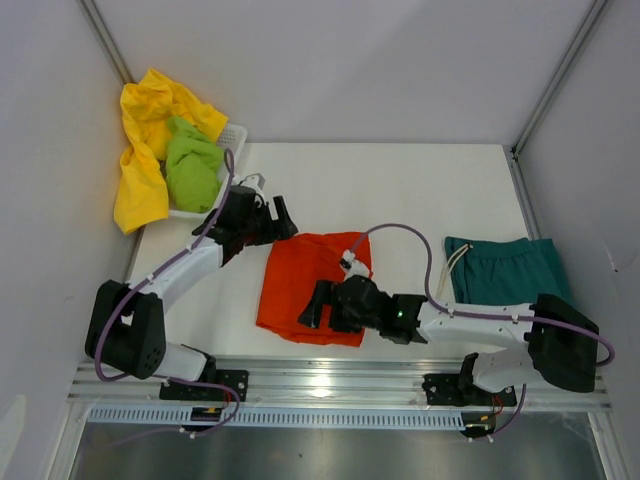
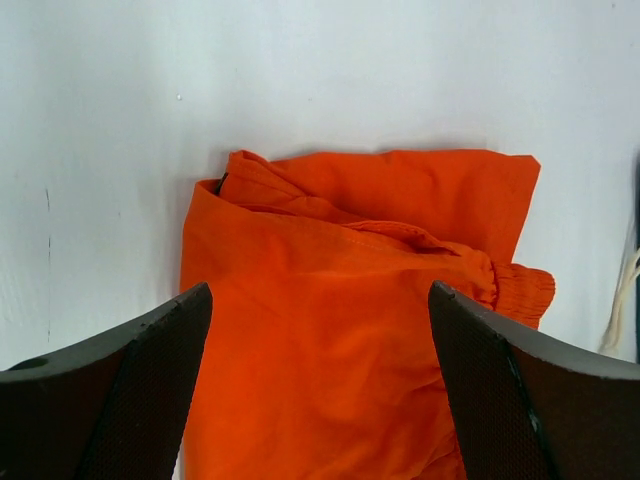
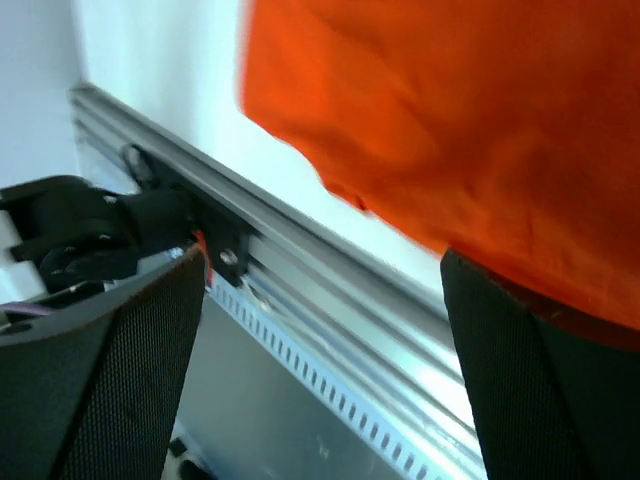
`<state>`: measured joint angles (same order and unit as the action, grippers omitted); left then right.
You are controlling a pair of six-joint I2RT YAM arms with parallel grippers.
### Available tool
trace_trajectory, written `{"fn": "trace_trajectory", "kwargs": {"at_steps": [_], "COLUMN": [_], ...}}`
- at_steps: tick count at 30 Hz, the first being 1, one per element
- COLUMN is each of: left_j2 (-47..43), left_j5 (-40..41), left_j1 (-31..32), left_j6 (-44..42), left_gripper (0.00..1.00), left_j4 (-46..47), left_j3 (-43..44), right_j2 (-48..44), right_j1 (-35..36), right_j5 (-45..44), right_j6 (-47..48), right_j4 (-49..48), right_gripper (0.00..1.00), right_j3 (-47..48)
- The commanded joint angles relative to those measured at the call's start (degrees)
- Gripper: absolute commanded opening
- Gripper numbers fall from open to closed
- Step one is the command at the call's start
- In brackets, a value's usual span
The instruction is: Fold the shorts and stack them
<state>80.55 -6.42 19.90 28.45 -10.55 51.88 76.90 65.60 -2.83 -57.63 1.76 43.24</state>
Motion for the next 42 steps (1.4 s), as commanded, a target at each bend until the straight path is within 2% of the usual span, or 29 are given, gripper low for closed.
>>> {"fn": "trace_trajectory", "kwargs": {"at_steps": [1,3,7,10,14,17,29,42], "left_j2": [-2.77,-3.38,-4.96,-6.55,-9.53,-10.77,-15.95,-16.22], "left_j5": [2.19,2.81,3.25,5.26,9.75,10.81,11.60,12.92], "left_j1": [0.93,1.28,1.54,2.59,6.89,7.26,7.61,7.61], "left_j6": [-1.38,-1.46,-1.03,0.64,2.31,3.10,1.26,0.38], "left_gripper": [0.90,0.90,0.90,0.90,0.90,0.90,0.90,0.91], "left_j4": [-2.11,-2.90,-4.74,-8.34,-12.64,-15.63,-22.24,-22.76], "left_j3": [2.53,2.70,3.23,4.02,4.55,5.42,8.06,7.01], "right_j2": [-3.15,-3.60,-4.39,-4.13,-2.20,-0.53,7.38,14.41], "right_j1": [6.89,10.40,18.40,20.09,19.91,19.91,19.83,15.78], "right_j5": [-19.90,-28.76,-39.78,-43.48,-42.44,-41.12,-41.03,-36.46], "right_j6": [-23.53,-31.64,-48.07,-53.62,-59.33,-63.82,-71.92,-69.20], "right_j4": [8.13,11.50,15.46,16.87,18.19,18.46,18.98,6.68], "right_gripper": [1.00,1.00,0.99,0.99,1.00,0.99,0.98,0.94], "right_j3": [-2.72,-2.11,-2.90,-3.17,-3.43,-3.78,-2.37,-2.99]}}
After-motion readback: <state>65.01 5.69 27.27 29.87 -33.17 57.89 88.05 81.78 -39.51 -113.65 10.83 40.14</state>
